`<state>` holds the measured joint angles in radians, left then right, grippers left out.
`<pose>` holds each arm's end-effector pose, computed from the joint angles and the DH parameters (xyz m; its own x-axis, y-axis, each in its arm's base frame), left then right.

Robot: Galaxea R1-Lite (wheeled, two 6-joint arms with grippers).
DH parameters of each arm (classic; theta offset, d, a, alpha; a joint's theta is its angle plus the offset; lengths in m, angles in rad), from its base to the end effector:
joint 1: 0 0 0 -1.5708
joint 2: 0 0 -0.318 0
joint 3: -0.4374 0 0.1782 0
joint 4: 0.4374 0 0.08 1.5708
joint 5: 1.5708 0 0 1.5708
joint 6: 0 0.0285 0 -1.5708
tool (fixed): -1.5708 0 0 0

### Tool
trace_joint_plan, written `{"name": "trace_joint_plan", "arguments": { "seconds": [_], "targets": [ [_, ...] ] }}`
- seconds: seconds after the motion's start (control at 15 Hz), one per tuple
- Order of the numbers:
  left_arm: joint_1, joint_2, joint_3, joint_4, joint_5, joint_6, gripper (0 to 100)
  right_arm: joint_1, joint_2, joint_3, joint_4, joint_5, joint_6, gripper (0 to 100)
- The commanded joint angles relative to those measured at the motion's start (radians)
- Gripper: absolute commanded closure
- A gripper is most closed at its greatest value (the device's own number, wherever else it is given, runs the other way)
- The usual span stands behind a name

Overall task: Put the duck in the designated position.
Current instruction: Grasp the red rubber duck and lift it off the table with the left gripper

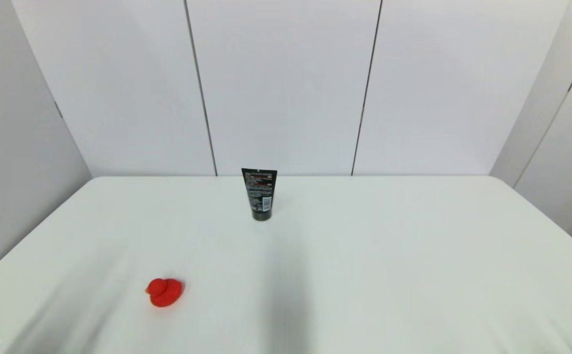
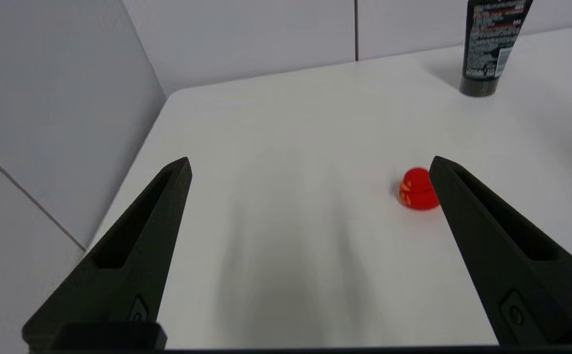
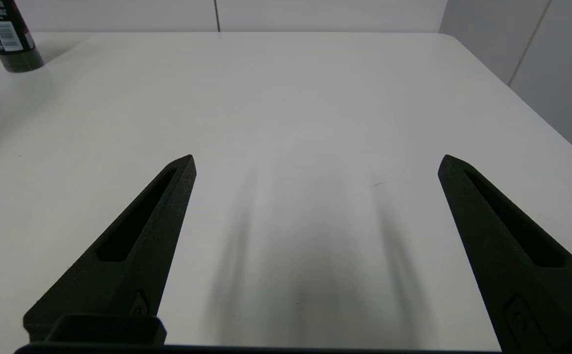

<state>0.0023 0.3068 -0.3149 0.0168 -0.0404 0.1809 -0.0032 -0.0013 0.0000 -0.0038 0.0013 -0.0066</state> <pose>-0.0339 -0.0012 0.1719 0.9992 -0.0381 -0.0087 0.0390 0.9830 0.1796 -0.0482 0.0002 0.0758 1.0000 -0.0019 0.0051 0.0019 1.0000 -0.0066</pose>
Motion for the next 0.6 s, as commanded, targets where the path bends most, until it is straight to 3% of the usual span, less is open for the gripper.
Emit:
{"name": "trace_joint_plan", "arguments": {
  "seconds": [0.07, 0.2, 0.33, 0.6],
  "targets": [
    [-0.012, 0.290, -0.260, 0.020, -0.091, 0.058, 0, 0.000, 0.001, 0.000, -0.001, 0.000, -0.001, 0],
    [-0.013, 0.422, -0.429, 0.086, -0.151, 0.137, 0, 0.000, 0.001, 0.000, -0.001, 0.000, 0.000, 0],
    [-0.010, 0.526, -0.563, 0.158, -0.269, 0.212, 0, 0.000, 0.001, 0.000, -0.001, 0.000, -0.001, 0],
    [-0.005, 0.675, -0.664, 0.253, -0.487, 0.365, 0, 0.000, 0.001, 0.000, -0.001, 0.000, 0.000, 0]
  ]
}}
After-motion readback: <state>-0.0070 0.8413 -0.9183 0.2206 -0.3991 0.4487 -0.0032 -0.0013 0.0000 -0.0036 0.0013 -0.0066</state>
